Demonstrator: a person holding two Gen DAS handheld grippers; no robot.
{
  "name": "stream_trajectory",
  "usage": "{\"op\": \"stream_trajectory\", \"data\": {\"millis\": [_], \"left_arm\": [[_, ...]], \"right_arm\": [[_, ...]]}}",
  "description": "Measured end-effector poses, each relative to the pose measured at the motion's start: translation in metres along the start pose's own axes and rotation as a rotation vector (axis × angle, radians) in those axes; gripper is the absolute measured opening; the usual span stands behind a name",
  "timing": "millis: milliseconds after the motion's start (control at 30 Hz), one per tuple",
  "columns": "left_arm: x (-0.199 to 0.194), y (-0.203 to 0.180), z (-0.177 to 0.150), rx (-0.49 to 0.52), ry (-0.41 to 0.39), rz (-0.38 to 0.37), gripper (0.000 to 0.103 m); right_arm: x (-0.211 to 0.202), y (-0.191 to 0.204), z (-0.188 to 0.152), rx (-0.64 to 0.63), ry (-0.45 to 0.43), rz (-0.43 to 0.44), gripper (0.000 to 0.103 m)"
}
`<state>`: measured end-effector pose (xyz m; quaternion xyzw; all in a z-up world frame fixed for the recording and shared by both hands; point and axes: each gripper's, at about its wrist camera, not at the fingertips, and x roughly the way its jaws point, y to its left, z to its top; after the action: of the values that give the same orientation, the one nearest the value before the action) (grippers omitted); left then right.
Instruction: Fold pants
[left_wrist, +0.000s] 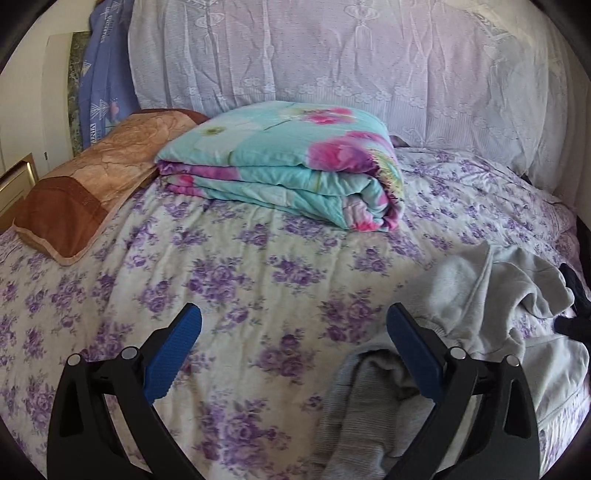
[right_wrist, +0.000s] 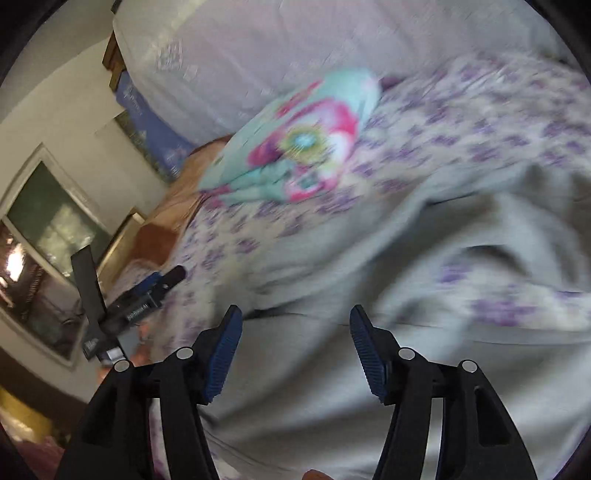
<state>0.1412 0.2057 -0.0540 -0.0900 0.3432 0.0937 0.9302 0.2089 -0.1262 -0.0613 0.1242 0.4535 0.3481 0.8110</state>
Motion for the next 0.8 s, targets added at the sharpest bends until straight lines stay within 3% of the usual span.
{"op": "stream_trajectory", "data": {"millis": [67, 167, 200, 333, 433, 533, 600, 700, 800], "left_arm": [[-0.002, 0.010, -0.001, -0.022, -0.008, -0.008, 0.098], [0.002, 0.022, 0.000, -0.061, 0.000, -0.019, 0.098], [0.004, 0.025, 0.000, -0.071, 0.008, -0.022, 0.098], [0.009, 0.038, 0.001, -0.074, 0.012, 0.026, 0.098], [0.009, 0.049, 0.001, -0.095, 0.004, 0.054, 0.098], [0.007, 0.060, 0.001, -0.136, 0.025, -0.003, 0.098], [0.006, 0.056, 0.000, -0.130, 0.035, -0.061, 0.098], [0.005, 0.032, -0.006, -0.038, 0.072, -0.164, 0.098], [0.006, -0.001, -0.018, 0.097, 0.116, -0.219, 0.098]], "right_arm": [[0.043, -0.004, 0.013, 0.038, 0.107, -0.012, 0.072], [0.092, -0.003, 0.033, 0.063, 0.180, -0.005, 0.072], [0.101, 0.006, 0.044, 0.032, 0.150, 0.015, 0.071], [0.116, 0.054, 0.102, -0.225, -0.127, 0.058, 0.072], [0.116, 0.061, 0.116, -0.209, -0.161, 0.055, 0.072], [0.091, 0.060, 0.090, -0.198, -0.086, 0.091, 0.076], [0.064, 0.058, 0.063, -0.230, -0.057, 0.045, 0.079], [0.006, 0.043, 0.010, -0.274, -0.070, -0.075, 0.081], [-0.066, 0.011, -0.049, -0.237, -0.155, -0.299, 0.086]]}}
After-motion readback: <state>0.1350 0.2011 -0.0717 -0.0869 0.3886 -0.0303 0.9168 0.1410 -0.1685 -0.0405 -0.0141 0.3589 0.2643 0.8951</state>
